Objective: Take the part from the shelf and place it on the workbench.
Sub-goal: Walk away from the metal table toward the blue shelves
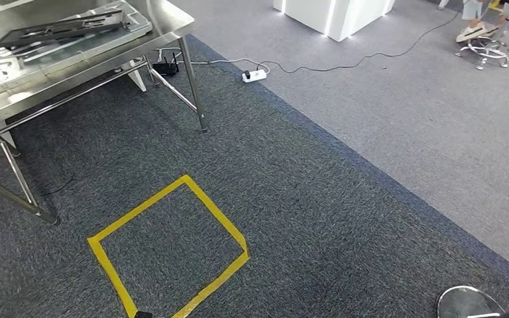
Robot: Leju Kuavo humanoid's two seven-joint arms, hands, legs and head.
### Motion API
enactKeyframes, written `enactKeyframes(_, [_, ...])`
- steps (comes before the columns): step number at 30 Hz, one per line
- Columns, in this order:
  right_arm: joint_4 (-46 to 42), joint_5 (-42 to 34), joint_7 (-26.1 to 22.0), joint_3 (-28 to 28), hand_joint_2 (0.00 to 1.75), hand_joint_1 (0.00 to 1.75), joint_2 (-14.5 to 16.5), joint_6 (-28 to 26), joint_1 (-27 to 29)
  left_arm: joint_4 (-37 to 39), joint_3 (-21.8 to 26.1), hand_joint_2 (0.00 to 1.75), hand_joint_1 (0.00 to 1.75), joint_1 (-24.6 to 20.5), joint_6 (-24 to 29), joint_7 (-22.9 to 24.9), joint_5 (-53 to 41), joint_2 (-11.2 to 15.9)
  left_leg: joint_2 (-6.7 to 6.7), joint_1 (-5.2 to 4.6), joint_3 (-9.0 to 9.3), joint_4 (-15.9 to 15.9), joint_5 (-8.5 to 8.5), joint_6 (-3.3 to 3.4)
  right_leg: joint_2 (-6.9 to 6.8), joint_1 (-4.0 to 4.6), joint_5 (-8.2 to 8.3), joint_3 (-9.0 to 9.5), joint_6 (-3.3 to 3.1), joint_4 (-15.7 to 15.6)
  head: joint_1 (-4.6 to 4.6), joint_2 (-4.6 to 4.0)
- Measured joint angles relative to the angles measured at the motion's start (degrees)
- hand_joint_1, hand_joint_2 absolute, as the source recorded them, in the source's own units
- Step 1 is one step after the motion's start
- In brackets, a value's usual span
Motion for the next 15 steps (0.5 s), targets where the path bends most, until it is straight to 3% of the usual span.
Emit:
enactKeyframes(2, [0.68,0.01,0.03,-0.20,0.00,0.00,0.34,0.02,-0.22,0.00,0.03,0.00,0.00,0.00,0.03,-0.01,-0.01,0.13,-2.91,-0.07,3.31,-7.98,3.74,0.94,1.40,0.01,0.08,-0.08,0.22,0.19,0.01,0.01])
enactKeyframes(4, [1.16,0.02,0.03,-0.37,0.00,0.00,0.57,0.02,-0.42,0.00,0.05,0.00,0.00,-0.06,0.08,0.00,-0.03,0.27,-4.56,-0.26,4.45,-11.31,4.77,1.45,2.58,-0.24,0.35,-0.49,0.85,0.19,0.00,0.00])
enactKeyframes(6, [1.51,0.02,0.03,-0.56,0.00,0.00,0.59,0.01,-0.39,0.00,0.07,0.00,0.00,-0.16,0.09,0.00,-0.04,0.25,-3.33,-0.20,4.67,-11.98,5.28,1.69,3.46,-0.40,0.75,-0.74,1.65,-0.02,-0.02,0.00])
enactKeyframes(8, [1.77,0.02,0.03,-0.64,0.00,0.00,0.61,-0.01,-0.38,0.00,0.09,0.00,0.00,-0.16,0.12,-0.01,-0.04,0.18,-1.82,0.11,5.21,-13.13,6.09,2.29,1.26,-0.14,-0.29,-1.51,2.13,1.47,0.03,0.00])
enactKeyframes(10, [1.87,0.03,0.03,-0.65,0.00,0.00,0.60,-0.01,-0.57,0.00,0.12,0.00,0.00,-0.09,0.14,-0.01,-0.05,0.15,-0.12,0.15,5.38,-13.75,6.53,2.70,-2.09,-0.08,-3.76,-4.27,2.51,7.13,0.12,0.00])
enactKeyframes(12, [2.01,0.49,0.40,-0.64,0.00,0.00,0.61,0.19,-0.72,0.00,0.14,0.00,0.00,0.02,0.13,-0.01,-0.07,0.15,1.65,0.10,5.23,-13.76,6.50,2.73,-3.11,-0.56,-6.76,-7.51,3.12,13.96,0.14,0.00])
enactKeyframes(13, [2.10,0.99,0.79,-0.64,0.00,0.00,0.61,0.42,-0.72,0.00,0.14,0.00,0.00,0.04,0.13,-0.01,-0.07,0.14,2.50,0.15,5.20,-13.73,6.41,2.62,-3.33,-0.90,-6.86,-8.04,3.46,15.33,0.13,0.00])
enactKeyframes(14, [2.19,1.59,1.27,-0.63,0.00,0.00,0.61,0.72,-0.70,0.00,0.14,0.00,0.00,0.02,0.13,-0.01,-0.08,0.12,3.25,0.26,5.23,-13.66,6.28,2.44,-3.61,-1.23,-5.90,-7.35,3.80,14.40,0.14,-0.01])
enactKeyframes(15, [2.26,2.20,1.77,-0.62,0.00,0.00,0.61,0.98,-0.67,0.00,0.15,0.00,0.00,-0.01,0.12,-0.03,-0.09,0.10,3.93,0.40,5.31,-13.51,6.06,2.13,-4.17,-1.55,-4.20,-5.49,4.11,11.32,0.14,-0.01])
